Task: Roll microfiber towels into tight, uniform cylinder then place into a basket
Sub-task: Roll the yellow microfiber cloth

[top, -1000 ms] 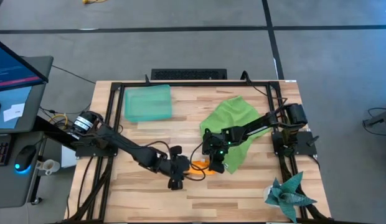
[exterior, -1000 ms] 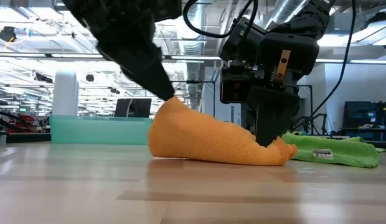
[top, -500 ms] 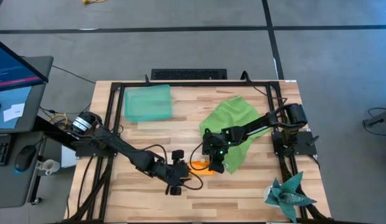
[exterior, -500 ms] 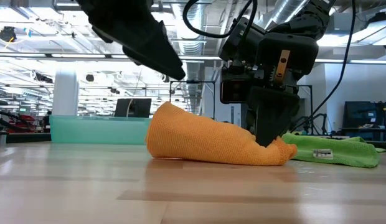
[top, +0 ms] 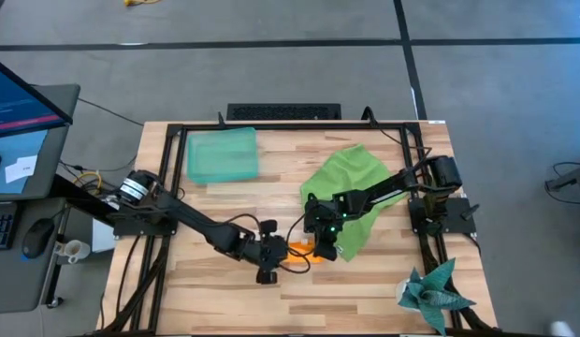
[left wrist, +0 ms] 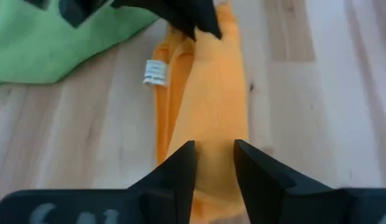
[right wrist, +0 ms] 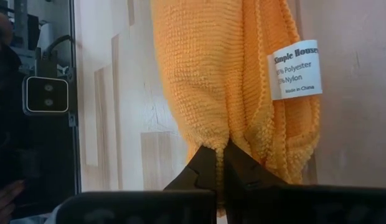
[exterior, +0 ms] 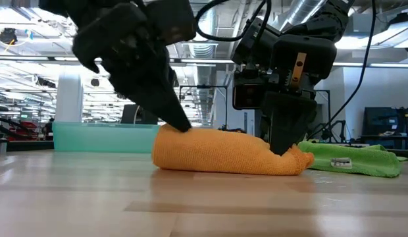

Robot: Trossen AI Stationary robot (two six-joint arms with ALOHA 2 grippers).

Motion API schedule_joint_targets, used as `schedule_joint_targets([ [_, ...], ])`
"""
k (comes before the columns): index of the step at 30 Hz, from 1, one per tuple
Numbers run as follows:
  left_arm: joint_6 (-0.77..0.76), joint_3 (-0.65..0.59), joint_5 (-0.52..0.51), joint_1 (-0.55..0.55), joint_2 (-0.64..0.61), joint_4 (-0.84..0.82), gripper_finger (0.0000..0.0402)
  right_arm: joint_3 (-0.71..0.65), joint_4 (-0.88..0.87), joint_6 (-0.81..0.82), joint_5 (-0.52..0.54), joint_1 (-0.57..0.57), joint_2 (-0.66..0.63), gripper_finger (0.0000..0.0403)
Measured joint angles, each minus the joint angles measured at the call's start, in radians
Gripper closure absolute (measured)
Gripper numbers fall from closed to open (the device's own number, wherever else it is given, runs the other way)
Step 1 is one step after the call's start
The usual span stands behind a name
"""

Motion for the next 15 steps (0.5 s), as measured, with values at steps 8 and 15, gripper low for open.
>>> schedule_joint_targets([
  [8,-0.114,0.002,0.038,0.001,0.06,-0.048,0.0336,0.0,-0.001,0.001,-0.001,0.0,0.0,0.0379],
  [15,-0.167,0.003,0.05,0.002,0.067,-0.075,0.034,0.0,0.002,0.002,0.003,0.005,0.0,0.0364],
])
